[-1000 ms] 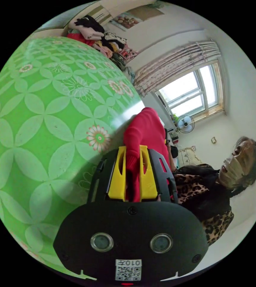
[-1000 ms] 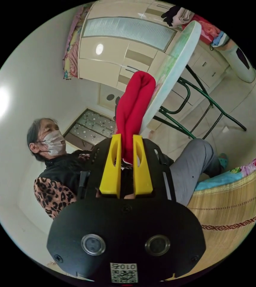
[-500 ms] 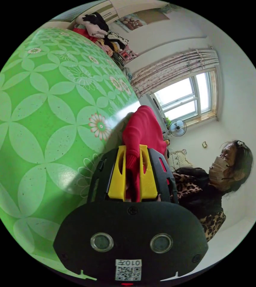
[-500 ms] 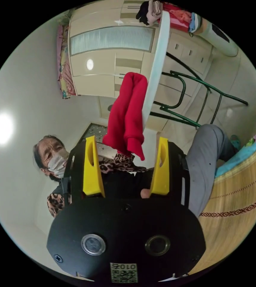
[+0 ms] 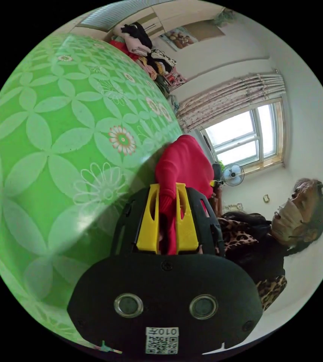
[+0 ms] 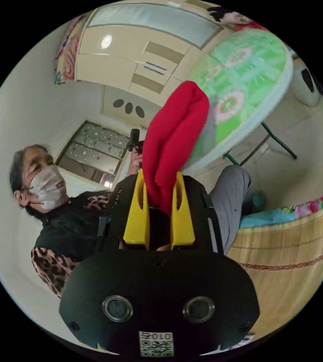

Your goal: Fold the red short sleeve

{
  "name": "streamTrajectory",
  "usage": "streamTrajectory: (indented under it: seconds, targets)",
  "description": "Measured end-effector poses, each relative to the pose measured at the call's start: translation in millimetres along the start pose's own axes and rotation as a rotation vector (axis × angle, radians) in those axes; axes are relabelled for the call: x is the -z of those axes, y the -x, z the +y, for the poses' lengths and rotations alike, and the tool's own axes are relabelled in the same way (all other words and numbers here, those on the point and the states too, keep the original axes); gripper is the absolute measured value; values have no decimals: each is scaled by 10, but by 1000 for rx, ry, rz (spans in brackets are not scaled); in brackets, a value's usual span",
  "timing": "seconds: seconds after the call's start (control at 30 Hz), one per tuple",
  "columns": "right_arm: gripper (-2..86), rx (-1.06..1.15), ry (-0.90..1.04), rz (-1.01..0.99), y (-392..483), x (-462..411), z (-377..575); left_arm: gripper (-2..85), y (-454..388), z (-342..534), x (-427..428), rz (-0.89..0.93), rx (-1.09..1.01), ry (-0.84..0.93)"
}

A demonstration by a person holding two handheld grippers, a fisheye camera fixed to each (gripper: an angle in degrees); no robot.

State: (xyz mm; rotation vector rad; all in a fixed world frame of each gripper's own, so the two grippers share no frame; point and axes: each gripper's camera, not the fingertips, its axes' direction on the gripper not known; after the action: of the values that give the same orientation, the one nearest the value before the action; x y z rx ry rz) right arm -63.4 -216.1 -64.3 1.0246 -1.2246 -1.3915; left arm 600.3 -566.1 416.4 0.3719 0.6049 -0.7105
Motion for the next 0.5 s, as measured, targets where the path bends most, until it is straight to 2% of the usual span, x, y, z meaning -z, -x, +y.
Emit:
streamTrajectory:
  seconds: [0.1, 0.23, 0.37, 0.5]
  targets:
    - [98, 84, 108, -5, 191, 764, -1222, 94, -252, 325, 79, -3, 83, -101]
    - [97, 190, 302, -35, 275, 1555, -3068, 94, -563, 944, 334, 15, 196, -335]
    - [97, 247, 472, -145, 251, 1914, -4613, 94, -1143, 1776, 603, -32, 306, -587]
    - [96, 320, 665, -236, 432, 2050, -6203, 95, -1796, 2420, 727, -139, 394, -738]
